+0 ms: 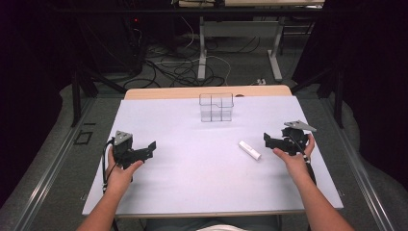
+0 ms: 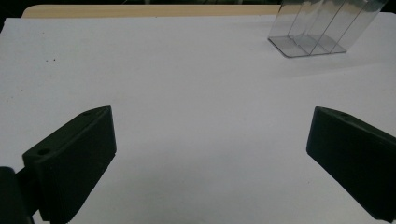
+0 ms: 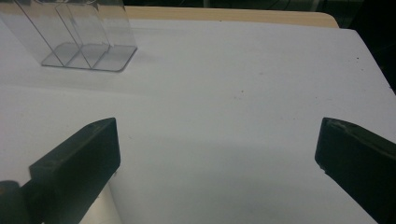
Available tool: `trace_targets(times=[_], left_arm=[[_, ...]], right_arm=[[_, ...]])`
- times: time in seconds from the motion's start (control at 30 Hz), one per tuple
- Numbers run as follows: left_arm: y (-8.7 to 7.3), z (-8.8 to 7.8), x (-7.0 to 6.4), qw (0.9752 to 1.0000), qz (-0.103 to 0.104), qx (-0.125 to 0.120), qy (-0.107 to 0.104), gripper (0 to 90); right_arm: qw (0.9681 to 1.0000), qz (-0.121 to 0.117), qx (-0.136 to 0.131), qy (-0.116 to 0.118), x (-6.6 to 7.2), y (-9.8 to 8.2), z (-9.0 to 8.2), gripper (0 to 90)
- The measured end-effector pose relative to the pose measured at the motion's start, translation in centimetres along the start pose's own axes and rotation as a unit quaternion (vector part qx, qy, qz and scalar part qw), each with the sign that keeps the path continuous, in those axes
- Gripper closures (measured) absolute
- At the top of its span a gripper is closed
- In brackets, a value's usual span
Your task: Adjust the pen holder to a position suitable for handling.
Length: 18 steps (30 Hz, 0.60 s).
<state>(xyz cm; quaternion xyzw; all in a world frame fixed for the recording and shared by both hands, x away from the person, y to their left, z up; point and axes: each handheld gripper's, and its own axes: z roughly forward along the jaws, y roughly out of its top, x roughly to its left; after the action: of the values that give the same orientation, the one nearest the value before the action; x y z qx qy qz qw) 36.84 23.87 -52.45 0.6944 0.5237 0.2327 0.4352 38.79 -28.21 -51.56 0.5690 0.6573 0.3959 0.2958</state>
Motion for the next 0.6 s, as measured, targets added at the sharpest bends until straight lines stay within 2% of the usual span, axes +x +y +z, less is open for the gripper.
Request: trace_targets(times=[0.07,0.1,0.2,0.33,0.5,0.53,0.6], left_arm=[[0.1,0.0,-0.2,1.0,0.002,0.0,-0.001,1.4],[0.1,0.0,-0.2,1.0,0.004,0.0,-0.001,1.4],[0.1,0.0,-0.3,1.0,0.006,0.0,0.004,1.4],[0.0,-0.1,-0.4,1.0,0.005,-0.001,0.004,1.4],[-0.2,-0.3,-0.5,0.9999,0.012,-0.003,0.009,1.0],[-0.3,-0.3,-0.4,0.9999,0.013,-0.002,0.008,1.0],[-0.4,-0.4,-0.4,0.9999,0.013,-0.002,0.009,0.7]], right_arm=[[1.0,-0.003,0.0,0.003,0.2,0.0,0.1,0.2],[0.9999,-0.014,-0.001,0.002,0.4,0.0,0.3,0.7],[0.9998,-0.017,0.001,0.0,0.8,0.2,0.3,2.5],[0.9996,-0.027,0.0,0.012,1.7,0.7,0.5,5.3],[0.999,-0.025,0.012,0.035,2.9,2.1,0.9,8.9],[0.9986,-0.028,0.013,0.042,3.2,2.5,0.9,10.9],[0.9983,-0.04,0.012,0.041,3.8,3.4,0.9,14.7]])
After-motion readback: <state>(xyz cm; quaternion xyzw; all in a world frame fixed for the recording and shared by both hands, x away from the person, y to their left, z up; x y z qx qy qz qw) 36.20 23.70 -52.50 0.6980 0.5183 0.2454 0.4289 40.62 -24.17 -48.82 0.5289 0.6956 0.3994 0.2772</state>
